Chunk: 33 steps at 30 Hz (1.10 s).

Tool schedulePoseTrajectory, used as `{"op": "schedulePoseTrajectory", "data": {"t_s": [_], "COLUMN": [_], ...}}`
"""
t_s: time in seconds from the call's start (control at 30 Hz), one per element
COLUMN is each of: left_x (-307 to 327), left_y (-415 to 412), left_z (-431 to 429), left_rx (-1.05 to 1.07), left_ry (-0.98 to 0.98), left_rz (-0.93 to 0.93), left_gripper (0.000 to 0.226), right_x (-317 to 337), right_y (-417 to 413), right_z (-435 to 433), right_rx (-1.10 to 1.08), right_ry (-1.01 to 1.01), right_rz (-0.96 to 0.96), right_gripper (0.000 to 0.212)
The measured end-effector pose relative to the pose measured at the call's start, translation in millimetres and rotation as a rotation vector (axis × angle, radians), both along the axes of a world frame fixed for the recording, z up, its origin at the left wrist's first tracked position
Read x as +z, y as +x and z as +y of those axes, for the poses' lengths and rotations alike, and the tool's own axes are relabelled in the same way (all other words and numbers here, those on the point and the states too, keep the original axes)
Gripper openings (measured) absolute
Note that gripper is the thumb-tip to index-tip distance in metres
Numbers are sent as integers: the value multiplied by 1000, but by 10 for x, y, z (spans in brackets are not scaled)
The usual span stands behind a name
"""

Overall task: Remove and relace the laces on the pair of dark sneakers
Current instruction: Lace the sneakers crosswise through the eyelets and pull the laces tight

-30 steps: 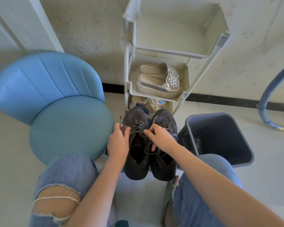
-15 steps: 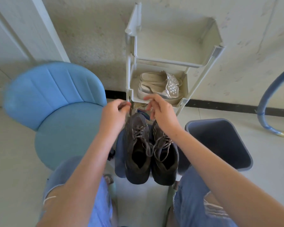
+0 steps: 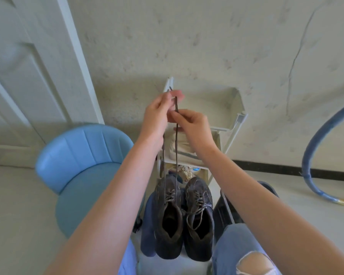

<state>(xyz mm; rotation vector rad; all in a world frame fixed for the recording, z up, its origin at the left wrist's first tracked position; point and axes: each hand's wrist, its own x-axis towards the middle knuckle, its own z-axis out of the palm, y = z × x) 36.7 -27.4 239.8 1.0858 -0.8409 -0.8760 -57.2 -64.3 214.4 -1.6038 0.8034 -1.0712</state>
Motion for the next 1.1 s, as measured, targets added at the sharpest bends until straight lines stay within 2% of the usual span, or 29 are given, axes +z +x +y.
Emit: {"op": "schedulePoseTrajectory", "data": {"t_s": [0.13,0.3,0.53,0.67,0.83,0.93,0.97,1.03,1.1], "left_x": [72,78,171,172,74,-137,-264,-609,-1028], "left_y": [-49,-5,-58,3,111,204,235,281,295], "left_z": [40,66,72,54,-10,1,34,199,417], "left_rx": [-30,-91,-123,-169,-266,-240,-210,-167,-244], "left_ry": [-1,19,66,96,104,193,235,368,513], "left_rz": [-24,-42,58,-3,-176,-93,-87,-201,-366], "left_gripper": [31,32,32,32,37,63,64,53,53], "right_x": [74,117,184,198,165,120,102,60,-2], "right_y": [15,-19,-45,-7,32,27,23,7,-5], "right_z": [12,47,28,22,21,29,19,-16,-51], "right_rx": [-24,19,57,64,20,43,42,19,1], "right_ry": [-67,-50,-56,-62,-40,24,66,159,242], "right_rz": [91,66,135,151,106,60,36,-9,-62], "right_gripper": [14,14,18,15,15,13,12,14,14]}}
